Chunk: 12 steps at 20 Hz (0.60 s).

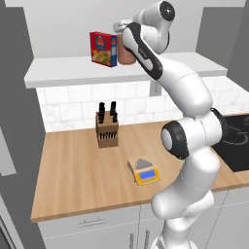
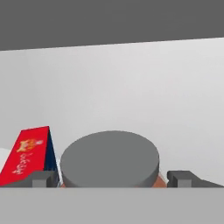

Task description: Pick the honey bottle and place it on the digital scale for weighing, and close the cabinet.

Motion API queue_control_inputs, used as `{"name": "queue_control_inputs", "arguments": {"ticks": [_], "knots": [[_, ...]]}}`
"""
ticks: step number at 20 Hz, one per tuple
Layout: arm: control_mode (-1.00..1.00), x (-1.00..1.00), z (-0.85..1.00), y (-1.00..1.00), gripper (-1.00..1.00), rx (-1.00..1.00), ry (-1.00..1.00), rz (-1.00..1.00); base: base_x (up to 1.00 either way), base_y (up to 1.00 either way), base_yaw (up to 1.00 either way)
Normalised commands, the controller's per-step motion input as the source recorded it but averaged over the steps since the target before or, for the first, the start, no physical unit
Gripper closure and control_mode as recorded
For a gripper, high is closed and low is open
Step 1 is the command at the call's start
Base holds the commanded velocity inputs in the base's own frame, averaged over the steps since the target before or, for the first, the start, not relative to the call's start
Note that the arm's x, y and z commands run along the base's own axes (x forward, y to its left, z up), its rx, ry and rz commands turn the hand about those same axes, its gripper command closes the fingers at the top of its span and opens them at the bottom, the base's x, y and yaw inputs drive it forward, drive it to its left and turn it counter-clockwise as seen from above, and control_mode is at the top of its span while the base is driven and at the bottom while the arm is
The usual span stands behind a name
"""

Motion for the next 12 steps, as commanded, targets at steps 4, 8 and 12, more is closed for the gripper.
{"name": "queue_control_inputs", "arguments": {"ticks": [4,8,12], "knots": [[-1.0,0.04,-0.06,0.0,1.0,0.0,0.0,0.01,0.0,0.0,0.0],[-1.0,-0.22,0.0,0.0,1.0,0.0,-0.02,0.01,0.0,0.0,0.0],[-1.0,-0.38,0.08,0.0,1.0,0.0,-0.06,0.0,0.0,0.0,0.0]]}}
